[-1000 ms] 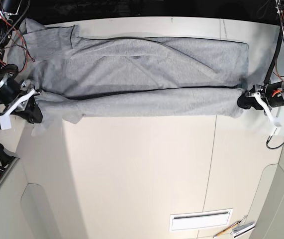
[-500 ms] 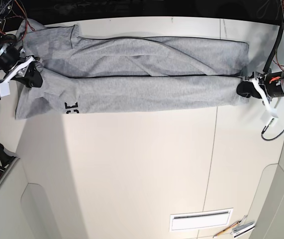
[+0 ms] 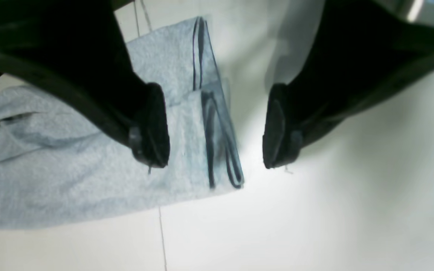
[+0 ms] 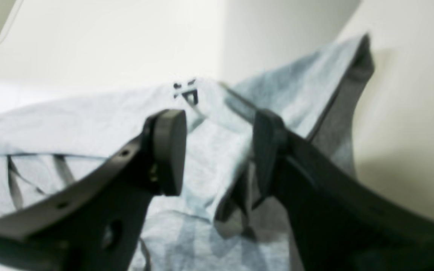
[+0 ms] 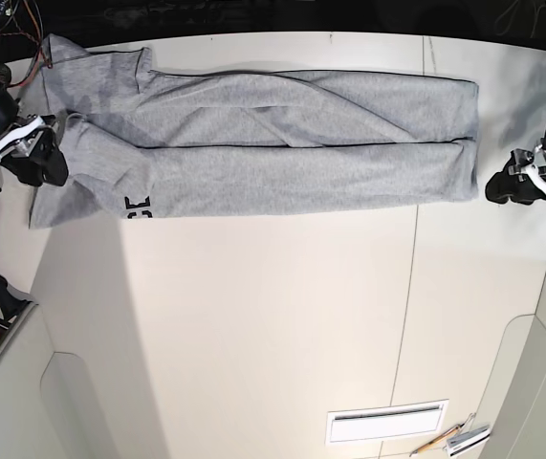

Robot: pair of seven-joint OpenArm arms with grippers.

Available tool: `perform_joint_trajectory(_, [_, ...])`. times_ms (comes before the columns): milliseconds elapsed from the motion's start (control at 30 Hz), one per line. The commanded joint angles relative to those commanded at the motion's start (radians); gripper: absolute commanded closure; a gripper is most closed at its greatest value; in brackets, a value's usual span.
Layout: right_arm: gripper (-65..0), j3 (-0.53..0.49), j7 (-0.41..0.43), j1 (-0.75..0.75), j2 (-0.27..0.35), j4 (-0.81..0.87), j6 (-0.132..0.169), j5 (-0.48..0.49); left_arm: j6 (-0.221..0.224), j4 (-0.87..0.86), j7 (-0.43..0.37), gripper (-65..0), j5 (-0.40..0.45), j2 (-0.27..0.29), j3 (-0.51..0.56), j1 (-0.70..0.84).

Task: Fold the T-shirt properly
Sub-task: 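Release the folded side and open both grippers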

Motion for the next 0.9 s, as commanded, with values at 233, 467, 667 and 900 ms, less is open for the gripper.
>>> perform_joint_trajectory(233, [-28.2, -0.002, 0.003, 0.002, -0.005, 0.01, 0.003, 0.017, 0.0, -0.066, -0.114, -45.2, 0.109, 0.056, 0.0, 0.074])
perform_joint_trajectory(467, [-28.2, -0.002, 0.0, 0.002, -0.005, 0.009, 0.003, 0.017, 0.0, -0.182, -0.082, -47.7, -0.037, 0.056, 0.0, 0.074])
perform_joint_trajectory(667, [-28.2, -0.002, 0.0, 0.002, -0.005, 0.009, 0.003, 0.017, 0.0, -0.182, -0.015, -47.7, -0.101, 0.07, 0.0, 0.075])
perform_joint_trajectory(900, [-28.2, -0.002, 0.0, 0.002, -0.005, 0.009, 0.003, 0.017, 0.0, -0.182, 0.016, -47.7, -0.129, 0.094, 0.073, 0.075])
